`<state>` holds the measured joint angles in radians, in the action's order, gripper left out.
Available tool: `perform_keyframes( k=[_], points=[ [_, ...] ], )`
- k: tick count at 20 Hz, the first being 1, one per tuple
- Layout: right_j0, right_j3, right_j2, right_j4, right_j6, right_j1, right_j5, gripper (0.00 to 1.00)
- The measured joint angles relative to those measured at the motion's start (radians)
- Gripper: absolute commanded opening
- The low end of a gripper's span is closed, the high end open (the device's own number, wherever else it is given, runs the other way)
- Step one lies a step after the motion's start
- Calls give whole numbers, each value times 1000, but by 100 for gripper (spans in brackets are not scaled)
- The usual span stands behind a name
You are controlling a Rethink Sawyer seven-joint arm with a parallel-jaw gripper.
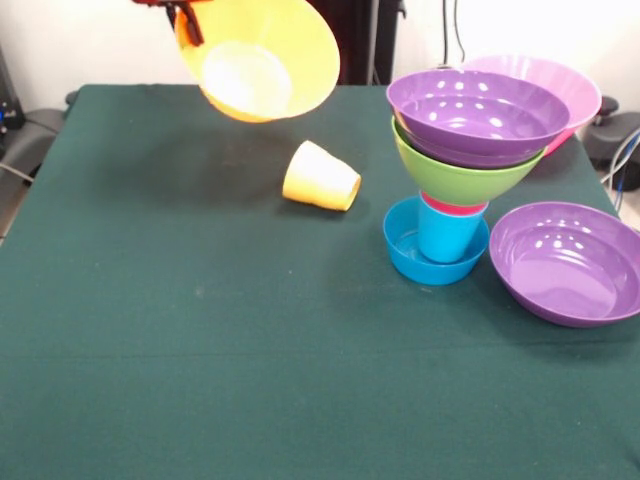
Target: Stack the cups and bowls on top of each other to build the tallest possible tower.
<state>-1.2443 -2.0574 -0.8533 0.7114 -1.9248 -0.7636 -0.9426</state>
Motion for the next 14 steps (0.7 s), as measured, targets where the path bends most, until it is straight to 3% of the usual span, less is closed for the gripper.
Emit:
perform_keyframes(
  k=[14],
  points=[
    [-2,31,-86,-98,22,-81,-133,0]
  ],
)
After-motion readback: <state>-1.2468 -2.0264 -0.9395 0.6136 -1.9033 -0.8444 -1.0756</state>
